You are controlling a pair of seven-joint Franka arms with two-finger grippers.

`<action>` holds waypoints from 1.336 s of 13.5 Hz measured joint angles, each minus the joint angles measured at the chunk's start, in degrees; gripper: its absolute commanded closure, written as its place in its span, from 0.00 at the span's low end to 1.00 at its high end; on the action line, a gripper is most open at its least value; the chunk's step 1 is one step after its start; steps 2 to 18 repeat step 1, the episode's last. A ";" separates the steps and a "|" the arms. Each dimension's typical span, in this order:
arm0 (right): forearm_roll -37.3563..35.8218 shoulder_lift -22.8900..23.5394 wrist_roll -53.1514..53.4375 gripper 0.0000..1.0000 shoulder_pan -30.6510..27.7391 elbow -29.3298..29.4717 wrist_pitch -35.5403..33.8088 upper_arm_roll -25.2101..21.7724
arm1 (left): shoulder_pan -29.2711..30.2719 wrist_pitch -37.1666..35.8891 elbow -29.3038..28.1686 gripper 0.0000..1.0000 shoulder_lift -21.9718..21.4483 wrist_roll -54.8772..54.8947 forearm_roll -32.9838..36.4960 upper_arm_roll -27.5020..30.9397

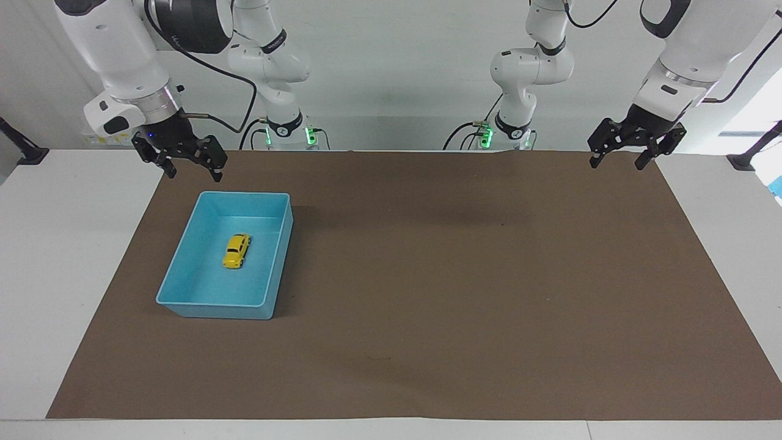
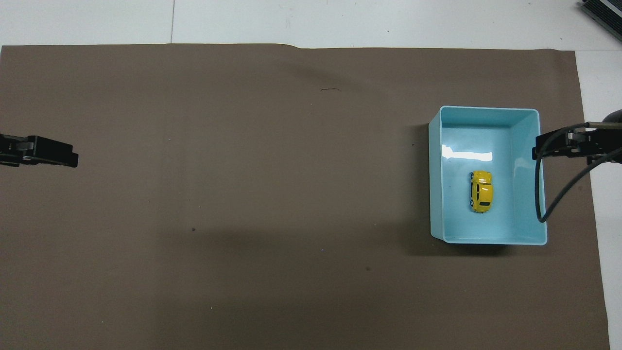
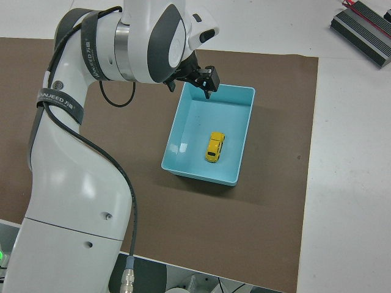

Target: Wind up and store yellow beetle car

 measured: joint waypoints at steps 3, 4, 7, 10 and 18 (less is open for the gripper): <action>0.00 0.00 0.00 0.00 0.02 -0.02 0.00 0.00 | 0.00 0.00 0.00 0.00 0.00 0.00 0.00 0.02; 0.00 0.00 0.00 0.00 0.02 -0.02 0.00 0.00 | 0.00 0.00 0.00 0.00 0.00 0.00 0.00 0.02; 0.00 0.00 0.00 0.00 0.02 -0.02 0.00 0.00 | 0.00 0.00 0.00 0.00 0.00 0.00 0.00 0.02; 0.00 0.00 0.00 0.00 0.02 -0.02 0.00 0.00 | 0.00 0.00 0.00 0.00 0.00 0.00 0.00 0.02; 0.00 0.00 0.00 0.00 0.02 -0.02 0.00 0.00 | 0.00 0.00 0.00 0.00 0.00 0.00 0.00 0.02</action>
